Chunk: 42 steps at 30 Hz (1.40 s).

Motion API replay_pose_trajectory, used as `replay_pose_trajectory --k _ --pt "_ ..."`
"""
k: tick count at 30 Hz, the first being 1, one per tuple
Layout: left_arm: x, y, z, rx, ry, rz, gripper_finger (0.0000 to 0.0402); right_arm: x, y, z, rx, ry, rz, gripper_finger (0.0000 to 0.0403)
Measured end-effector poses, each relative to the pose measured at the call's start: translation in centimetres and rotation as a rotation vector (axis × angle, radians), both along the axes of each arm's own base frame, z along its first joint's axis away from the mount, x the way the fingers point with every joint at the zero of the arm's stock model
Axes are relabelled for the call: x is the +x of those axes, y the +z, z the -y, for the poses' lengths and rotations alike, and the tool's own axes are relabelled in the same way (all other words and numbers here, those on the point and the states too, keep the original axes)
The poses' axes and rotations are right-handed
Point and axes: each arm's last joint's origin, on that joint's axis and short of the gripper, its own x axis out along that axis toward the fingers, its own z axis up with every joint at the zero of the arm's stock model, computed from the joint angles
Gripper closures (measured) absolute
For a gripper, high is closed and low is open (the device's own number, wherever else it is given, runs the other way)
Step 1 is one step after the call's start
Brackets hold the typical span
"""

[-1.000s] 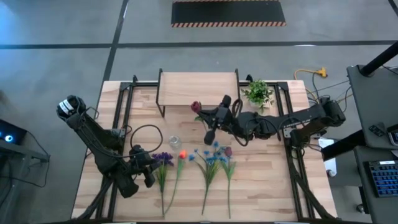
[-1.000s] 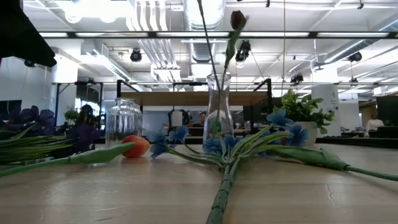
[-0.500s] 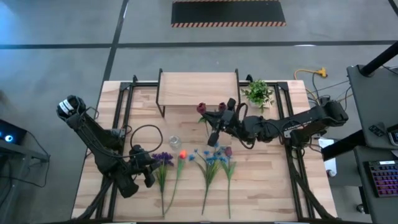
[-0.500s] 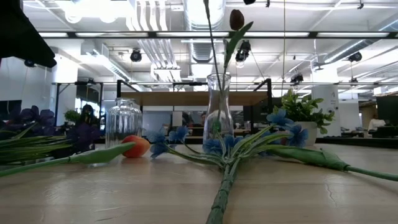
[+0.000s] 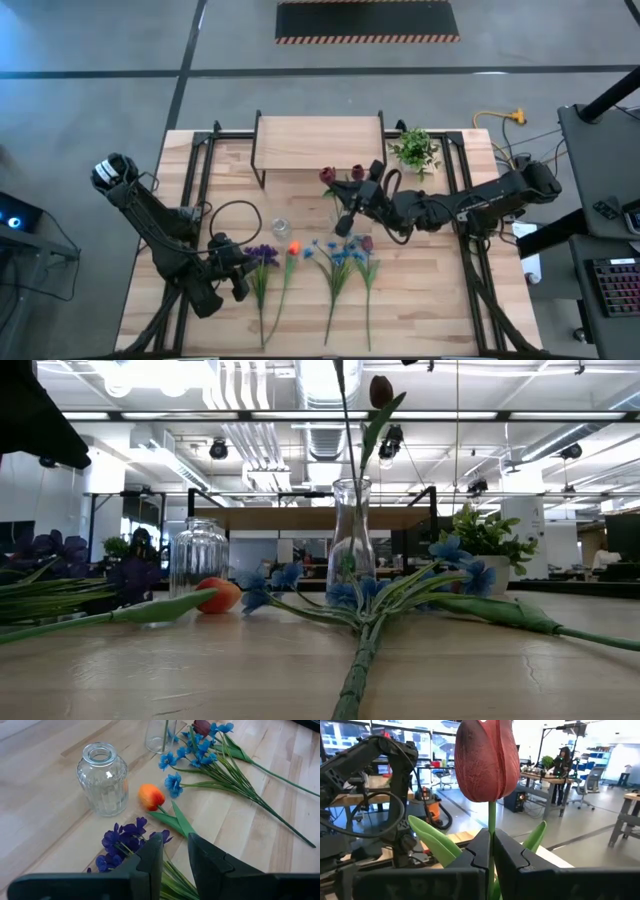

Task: Pick and place flowers into a vace then onto a shelf
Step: Put the right red tulip into the right transparent vase

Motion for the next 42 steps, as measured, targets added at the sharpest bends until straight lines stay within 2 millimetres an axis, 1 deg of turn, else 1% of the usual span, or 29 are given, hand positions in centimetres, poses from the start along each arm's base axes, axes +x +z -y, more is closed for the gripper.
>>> replay_pose_trajectory --k 4,10,16,20,23,32,36,42 --pt "0.0 0.0 0.0 -0.001 0.000 0.000 0.0327 -0.1 0.0 -0.1 -0.004 -0.006 -0.004 0.0385" --pt "0.0 0.0 0.0 -0.001 0.000 0.000 0.0327 -0.2 0.1 -0.3 -0.002 -0.002 0.000 0.0349" --pt "0.0 0.0 0.0 -0.002 0.001 0.001 0.0327 -0.6 0.4 -0.8 -0.026 0.015 -0.005 0.0318" --pt "0.0 0.0 0.0 -0.002 0.001 0.001 0.0327 -1.2 0.7 -1.1 -0.030 -0.045 -0.029 0.0305" --pt "0.0 0.0 0.0 -0.002 0.001 0.001 0.0327 -1.7 0.6 -1.0 -0.011 -0.091 -0.059 0.0299" --pt "0.0 0.0 0.0 0.001 -0.001 0.000 0.0327 -2.3 -0.4 -1.1 0.116 -0.094 -0.091 0.0278" --pt "0.0 0.0 0.0 -0.001 0.000 0.001 0.0327 -2.4 -0.5 -1.5 0.121 -0.078 -0.094 0.0258" --pt "0.1 0.1 0.1 -0.007 0.000 0.006 0.0327 -2.4 -0.5 -1.7 0.120 -0.074 -0.100 0.0217"
